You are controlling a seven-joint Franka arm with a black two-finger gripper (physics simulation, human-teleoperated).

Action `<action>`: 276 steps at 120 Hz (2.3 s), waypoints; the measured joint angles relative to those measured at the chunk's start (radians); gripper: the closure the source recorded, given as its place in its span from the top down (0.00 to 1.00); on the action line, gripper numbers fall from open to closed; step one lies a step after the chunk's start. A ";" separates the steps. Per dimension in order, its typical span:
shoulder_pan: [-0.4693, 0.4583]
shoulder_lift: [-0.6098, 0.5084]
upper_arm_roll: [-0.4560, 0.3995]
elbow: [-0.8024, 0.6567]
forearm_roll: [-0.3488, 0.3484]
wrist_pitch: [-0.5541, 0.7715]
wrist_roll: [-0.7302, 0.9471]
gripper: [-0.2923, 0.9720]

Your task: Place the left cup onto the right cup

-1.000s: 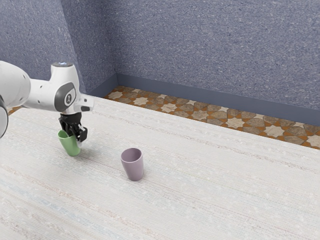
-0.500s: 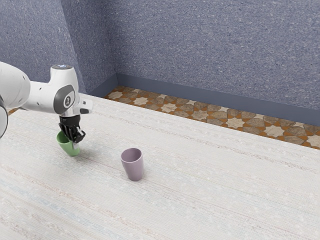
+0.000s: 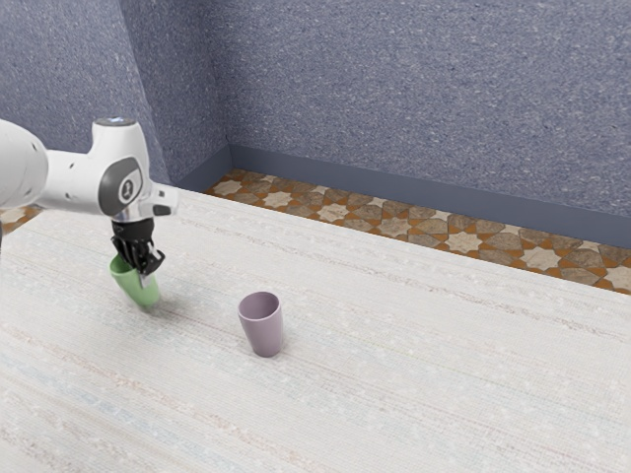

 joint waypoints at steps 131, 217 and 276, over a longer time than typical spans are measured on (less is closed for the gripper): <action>-0.142 -0.290 -0.067 -0.014 -0.007 -0.288 -0.063 0.16; -0.148 -0.215 -0.271 0.174 -0.015 -0.486 -0.218 0.16; -0.174 -0.182 -0.299 0.182 -0.005 -0.414 -0.281 0.16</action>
